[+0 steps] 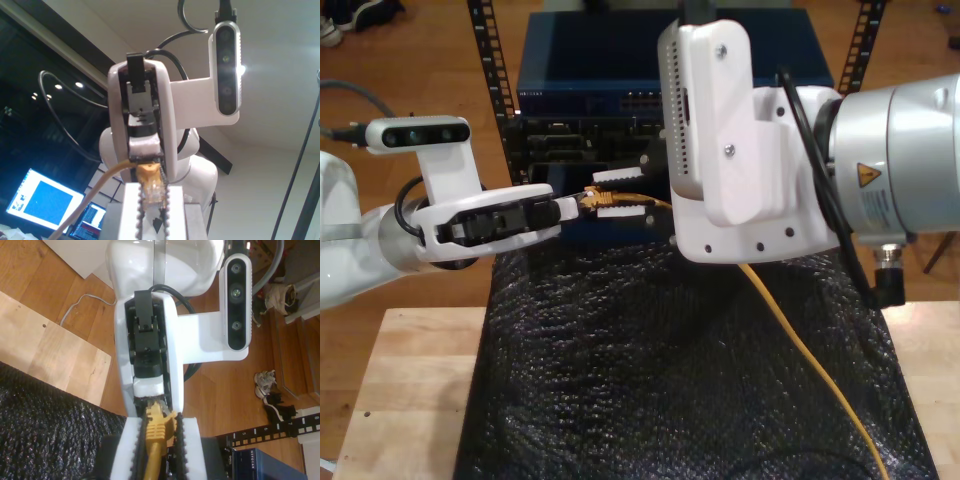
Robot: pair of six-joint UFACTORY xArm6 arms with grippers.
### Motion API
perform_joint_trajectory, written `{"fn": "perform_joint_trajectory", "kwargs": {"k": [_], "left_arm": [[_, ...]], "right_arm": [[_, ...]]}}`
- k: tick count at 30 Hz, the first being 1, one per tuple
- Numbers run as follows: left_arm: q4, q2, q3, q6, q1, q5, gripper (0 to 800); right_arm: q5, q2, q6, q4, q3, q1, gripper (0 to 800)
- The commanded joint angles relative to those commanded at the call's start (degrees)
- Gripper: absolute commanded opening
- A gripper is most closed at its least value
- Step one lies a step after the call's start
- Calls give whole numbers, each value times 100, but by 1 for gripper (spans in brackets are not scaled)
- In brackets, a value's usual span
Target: Grab the cable and plug it in
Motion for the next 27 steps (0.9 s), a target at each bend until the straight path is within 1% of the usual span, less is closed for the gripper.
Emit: {"fn": "perform_joint_trajectory", "kwargs": {"k": [5, 11, 18, 23, 27], "left_arm": [[0, 0, -9, 0, 0, 0, 3], [0, 0, -9, 0, 0, 0, 3], [0, 0, -18, 0, 0, 0, 3], [9, 0, -18, -18, 0, 9, 9], [9, 0, -18, -26, 0, 35, 52]], "right_arm": [[0, 0, 0, 0, 0, 0, 166], [0, 0, 0, 0, 0, 0, 139], [0, -9, 9, 9, 9, 0, 45], [0, -9, 0, 141, 18, 0, 10], [0, -9, 0, 141, 18, 0, 2]]}}
